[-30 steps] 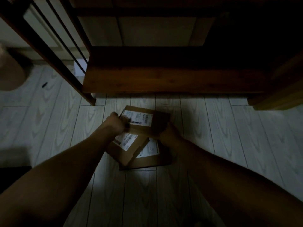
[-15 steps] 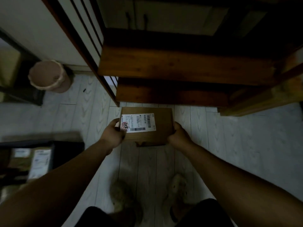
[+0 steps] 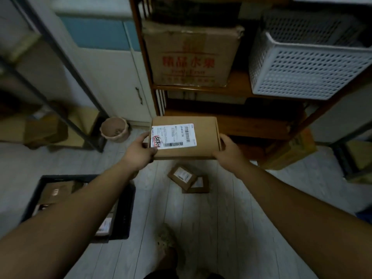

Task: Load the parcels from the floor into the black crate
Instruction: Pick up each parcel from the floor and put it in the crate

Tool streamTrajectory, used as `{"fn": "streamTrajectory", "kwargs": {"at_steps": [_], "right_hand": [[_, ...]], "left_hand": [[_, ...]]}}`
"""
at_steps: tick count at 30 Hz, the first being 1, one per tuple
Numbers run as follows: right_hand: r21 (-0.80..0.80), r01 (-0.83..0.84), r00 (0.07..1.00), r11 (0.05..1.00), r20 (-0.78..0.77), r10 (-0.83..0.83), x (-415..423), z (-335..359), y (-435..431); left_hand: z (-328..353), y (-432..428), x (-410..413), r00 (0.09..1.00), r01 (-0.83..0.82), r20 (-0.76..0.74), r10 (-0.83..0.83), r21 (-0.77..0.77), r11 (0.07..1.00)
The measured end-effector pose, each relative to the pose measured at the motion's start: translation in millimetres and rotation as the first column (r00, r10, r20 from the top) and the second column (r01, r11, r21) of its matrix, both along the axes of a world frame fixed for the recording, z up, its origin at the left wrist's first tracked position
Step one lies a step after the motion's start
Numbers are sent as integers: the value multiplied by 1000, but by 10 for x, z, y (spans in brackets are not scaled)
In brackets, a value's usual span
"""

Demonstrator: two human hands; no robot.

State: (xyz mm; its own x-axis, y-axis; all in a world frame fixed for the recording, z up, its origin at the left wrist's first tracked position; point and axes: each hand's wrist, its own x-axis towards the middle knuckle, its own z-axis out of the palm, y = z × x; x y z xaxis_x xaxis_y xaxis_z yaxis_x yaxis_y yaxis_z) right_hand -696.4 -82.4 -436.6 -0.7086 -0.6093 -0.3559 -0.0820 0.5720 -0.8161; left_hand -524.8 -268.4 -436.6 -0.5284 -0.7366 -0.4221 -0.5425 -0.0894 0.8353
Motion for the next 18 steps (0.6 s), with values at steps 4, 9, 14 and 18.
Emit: {"fn": "streamTrajectory", "kwargs": {"at_steps": [4,9,14,18], "right_hand": [[-52,-46,999,998,-23,45,379,472,129],[-100,-146,987,984,-85,138,947,1032,93],[-154,-186,978,970,-128,167,1744,1315,-154],[-161,-223,970,961,-132,203,2579,1314,-469]], "left_hand": [[431,283,518,996,-74,-54,69,-84,994],[948,322,1250,983,-148,-126,132,-131,980],[1252,190,2125,976,-171,-162,147,-146,974],[1353,-36,2980,975,-197,-134,177,-163,967]]}}
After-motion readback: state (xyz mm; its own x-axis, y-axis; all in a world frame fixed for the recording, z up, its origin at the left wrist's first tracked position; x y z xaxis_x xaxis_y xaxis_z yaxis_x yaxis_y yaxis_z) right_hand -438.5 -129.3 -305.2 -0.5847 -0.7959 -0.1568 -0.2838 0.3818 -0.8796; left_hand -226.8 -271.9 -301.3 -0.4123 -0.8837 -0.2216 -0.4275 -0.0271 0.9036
